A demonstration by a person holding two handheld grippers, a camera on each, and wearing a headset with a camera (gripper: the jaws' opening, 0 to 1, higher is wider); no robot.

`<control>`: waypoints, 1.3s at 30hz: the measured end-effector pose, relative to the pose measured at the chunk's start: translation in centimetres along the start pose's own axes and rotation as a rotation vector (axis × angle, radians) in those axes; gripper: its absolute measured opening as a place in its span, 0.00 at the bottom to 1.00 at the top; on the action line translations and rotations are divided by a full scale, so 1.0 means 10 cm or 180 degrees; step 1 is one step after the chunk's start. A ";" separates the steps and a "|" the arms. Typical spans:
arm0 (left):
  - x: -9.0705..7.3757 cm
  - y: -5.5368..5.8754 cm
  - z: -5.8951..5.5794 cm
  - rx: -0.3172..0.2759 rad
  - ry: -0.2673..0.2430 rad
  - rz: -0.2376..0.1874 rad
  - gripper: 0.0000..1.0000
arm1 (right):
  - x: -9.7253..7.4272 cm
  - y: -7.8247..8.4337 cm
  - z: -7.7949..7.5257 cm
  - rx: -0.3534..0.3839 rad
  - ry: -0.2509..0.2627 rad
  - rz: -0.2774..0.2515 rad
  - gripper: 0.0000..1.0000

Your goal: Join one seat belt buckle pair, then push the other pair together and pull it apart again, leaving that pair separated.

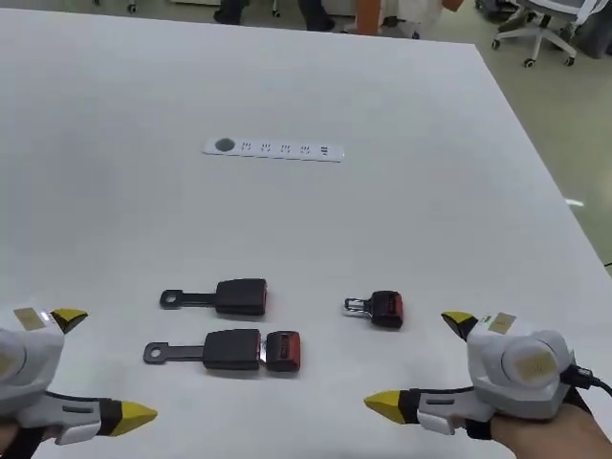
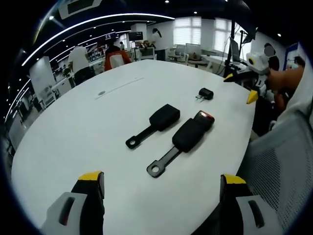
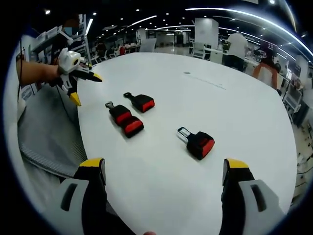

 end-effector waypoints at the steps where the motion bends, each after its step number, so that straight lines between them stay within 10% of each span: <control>1: 0.00 0.00 -0.01 -0.0026 0.0005 -0.0015 1.00 | 0.01 0.02 0.00 -0.0019 0.0002 0.0002 1.00; 23: -0.22 0.17 0.14 -0.0388 -0.0068 -0.0412 1.00 | -0.09 0.10 -0.07 0.0059 0.0104 -0.0198 1.00; 39: -0.25 0.07 0.06 -0.0463 0.0000 -0.0528 1.00 | -0.12 0.17 -0.05 0.0035 0.0119 -0.0187 1.00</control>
Point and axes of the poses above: the centre of the closed fingertips' face, and the gripper's own axes: x roughly forward along the fingers, z roughly to its left, y roughly out of its underside, the point moved 5 cm from there along -x, roughly backward along the fingers, and after that the axes turned 13 degrees about -y, right-handed, at the moved point
